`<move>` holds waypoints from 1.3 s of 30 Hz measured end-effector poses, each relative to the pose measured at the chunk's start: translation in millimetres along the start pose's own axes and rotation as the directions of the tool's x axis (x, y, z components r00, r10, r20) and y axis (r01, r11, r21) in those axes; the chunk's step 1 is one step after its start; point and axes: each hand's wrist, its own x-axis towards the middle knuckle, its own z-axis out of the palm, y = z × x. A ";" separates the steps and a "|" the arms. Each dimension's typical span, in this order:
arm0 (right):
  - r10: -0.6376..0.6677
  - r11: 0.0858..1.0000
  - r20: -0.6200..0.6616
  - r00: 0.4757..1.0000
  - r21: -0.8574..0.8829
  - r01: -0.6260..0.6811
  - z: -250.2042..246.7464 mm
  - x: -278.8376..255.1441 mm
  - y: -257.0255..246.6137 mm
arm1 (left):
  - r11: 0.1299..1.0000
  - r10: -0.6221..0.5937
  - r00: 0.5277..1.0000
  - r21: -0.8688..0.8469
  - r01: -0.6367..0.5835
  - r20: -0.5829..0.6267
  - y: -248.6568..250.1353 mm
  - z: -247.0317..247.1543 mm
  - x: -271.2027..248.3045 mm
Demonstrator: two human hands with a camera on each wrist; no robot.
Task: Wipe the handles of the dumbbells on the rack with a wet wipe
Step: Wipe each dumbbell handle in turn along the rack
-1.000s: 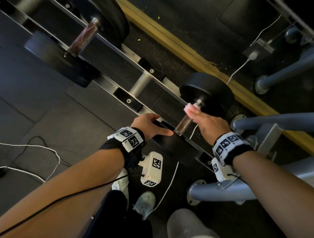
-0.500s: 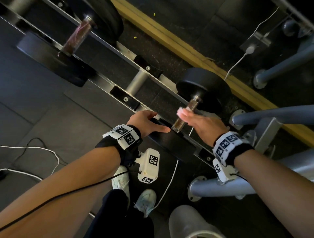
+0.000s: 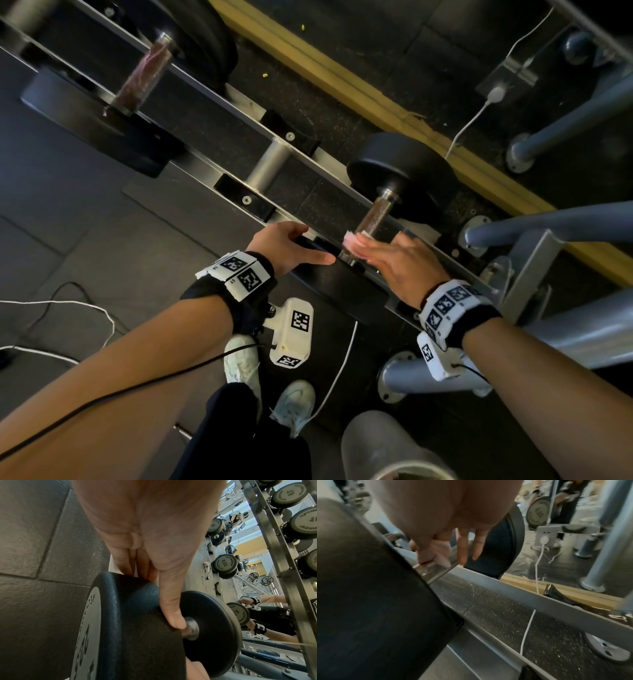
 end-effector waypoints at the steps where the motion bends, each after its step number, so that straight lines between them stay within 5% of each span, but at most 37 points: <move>1: 0.013 0.999 -0.031 0.999 0.030 -0.012 -2.1 -3.7 1.7 | 1.000 -0.003 1.000 -0.004 0.003 0.003 0.8 -0.1 -0.3; 3: 0.113 0.978 -0.101 0.988 0.188 -0.092 0.3 -11.4 8.9 | 1.000 -0.003 1.000 -0.007 0.003 0.012 2.1 -0.4 -0.8; 5: 0.375 0.861 -0.113 0.920 0.410 -0.301 6.4 -19.1 17.7 | 1.000 -0.006 1.000 -0.009 0.006 0.016 2.5 -1.3 -0.7; 8: 0.689 0.533 -0.005 0.724 0.681 -0.503 13.6 -22.1 28.8 | 1.000 -0.010 1.000 0.003 0.010 0.010 1.8 -1.1 0.3; 12: 0.798 0.139 0.172 0.577 0.880 -0.454 17.9 -6.0 28.2 | 1.000 -0.015 1.000 -0.004 0.015 0.000 1.3 0.4 0.9; 16: 0.801 0.164 0.165 0.576 0.864 -0.476 23.2 11.1 24.1 | 1.000 -0.011 1.000 -0.007 0.011 0.000 -0.5 0.3 2.2; 19: 0.786 0.088 0.178 0.592 0.916 -0.392 24.2 19.3 22.8 | 1.000 -0.011 1.000 -0.016 0.011 -0.005 -1.8 0.1 3.4; 24: 0.775 -0.304 0.330 0.538 0.942 -0.140 20.6 36.1 10.4 | 1.000 -0.003 1.000 -0.004 0.002 -0.008 -3.1 0.5 4.7; 27: 0.725 -0.469 0.450 0.521 0.877 -0.104 20.8 40.3 7.0 | 1.000 -0.001 1.000 0.011 0.002 -0.010 -3.6 0.2 4.4; 31: 0.688 -0.497 0.489 0.537 0.856 -0.143 17.3 39.1 5.0 | 1.000 -0.002 1.000 0.013 0.002 -0.001 -3.0 -0.1 4.4; 39: 0.722 -0.388 0.435 0.539 0.899 -0.205 19.5 27.8 -3.3 | 1.000 -0.002 1.000 0.022 0.002 -0.002 -4.6 0.1 7.4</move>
